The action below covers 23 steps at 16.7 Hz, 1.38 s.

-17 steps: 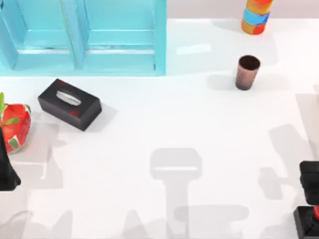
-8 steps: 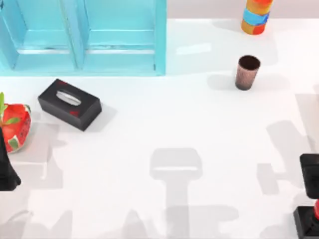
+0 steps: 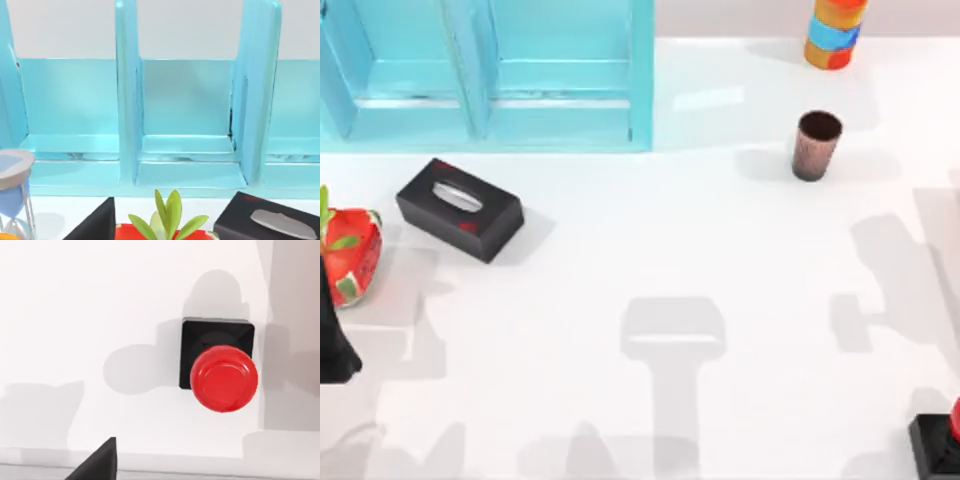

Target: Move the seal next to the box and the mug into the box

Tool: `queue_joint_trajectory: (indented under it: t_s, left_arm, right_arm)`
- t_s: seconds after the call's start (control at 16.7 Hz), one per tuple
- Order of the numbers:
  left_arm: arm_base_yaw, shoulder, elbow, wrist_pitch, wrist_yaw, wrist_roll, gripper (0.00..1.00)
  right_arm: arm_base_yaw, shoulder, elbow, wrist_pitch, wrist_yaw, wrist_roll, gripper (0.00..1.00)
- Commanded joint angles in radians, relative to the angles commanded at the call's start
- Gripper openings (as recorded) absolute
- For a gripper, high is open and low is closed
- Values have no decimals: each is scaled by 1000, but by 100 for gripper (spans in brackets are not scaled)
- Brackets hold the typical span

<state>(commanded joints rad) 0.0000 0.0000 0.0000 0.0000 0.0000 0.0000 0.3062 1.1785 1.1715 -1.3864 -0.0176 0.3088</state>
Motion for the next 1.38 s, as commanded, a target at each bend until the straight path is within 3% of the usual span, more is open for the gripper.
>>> queue_joint_trajectory:
  t_s: [0.6, 1.38]
  left_arm:
    - [0, 0, 0, 0, 0, 0, 100]
    - [0, 0, 0, 0, 0, 0, 100]
  right_arm:
    - [-2, 106, 117, -19, 5, -4, 100]
    - [-65, 1129, 1168, -36, 56, -48, 100]
